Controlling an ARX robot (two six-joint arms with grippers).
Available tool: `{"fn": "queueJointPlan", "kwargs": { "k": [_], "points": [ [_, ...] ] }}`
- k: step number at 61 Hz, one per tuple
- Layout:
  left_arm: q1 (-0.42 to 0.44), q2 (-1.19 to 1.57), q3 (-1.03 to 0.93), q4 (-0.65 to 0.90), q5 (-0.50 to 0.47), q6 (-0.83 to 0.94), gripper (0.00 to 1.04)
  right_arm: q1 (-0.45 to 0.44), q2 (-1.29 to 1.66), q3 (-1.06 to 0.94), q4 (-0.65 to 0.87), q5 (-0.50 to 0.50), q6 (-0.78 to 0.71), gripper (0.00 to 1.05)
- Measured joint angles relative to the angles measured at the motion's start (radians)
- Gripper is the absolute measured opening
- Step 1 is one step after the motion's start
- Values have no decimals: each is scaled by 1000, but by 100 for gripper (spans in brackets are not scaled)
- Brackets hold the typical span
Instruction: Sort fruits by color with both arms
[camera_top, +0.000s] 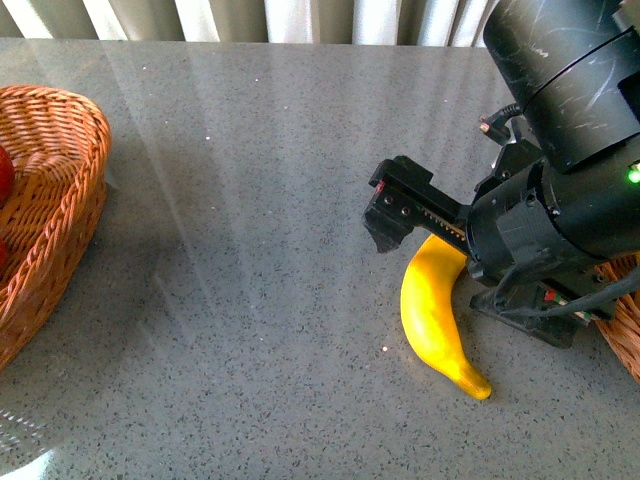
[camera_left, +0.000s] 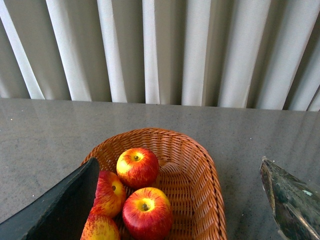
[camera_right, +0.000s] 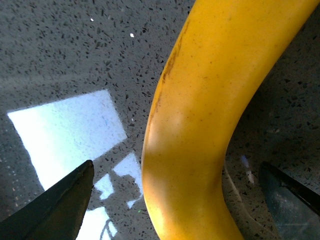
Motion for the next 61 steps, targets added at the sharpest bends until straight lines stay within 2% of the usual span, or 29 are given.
{"fn": "queueJointPlan", "kwargs": {
  "k": [16, 35, 41, 61],
  "points": [
    [0, 0, 0, 0, 0, 0, 96, 13, 29, 8, 7, 5, -6, 95],
    [0, 0, 0, 0, 0, 0, 96, 14, 35, 3, 12, -5, -6, 50],
    [0, 0, 0, 0, 0, 0, 96, 18, 19, -10, 16, -3, -7, 40],
    [0, 0, 0, 0, 0, 0, 96, 33, -187, -47, 79, 90, -112, 38]
  ]
}}
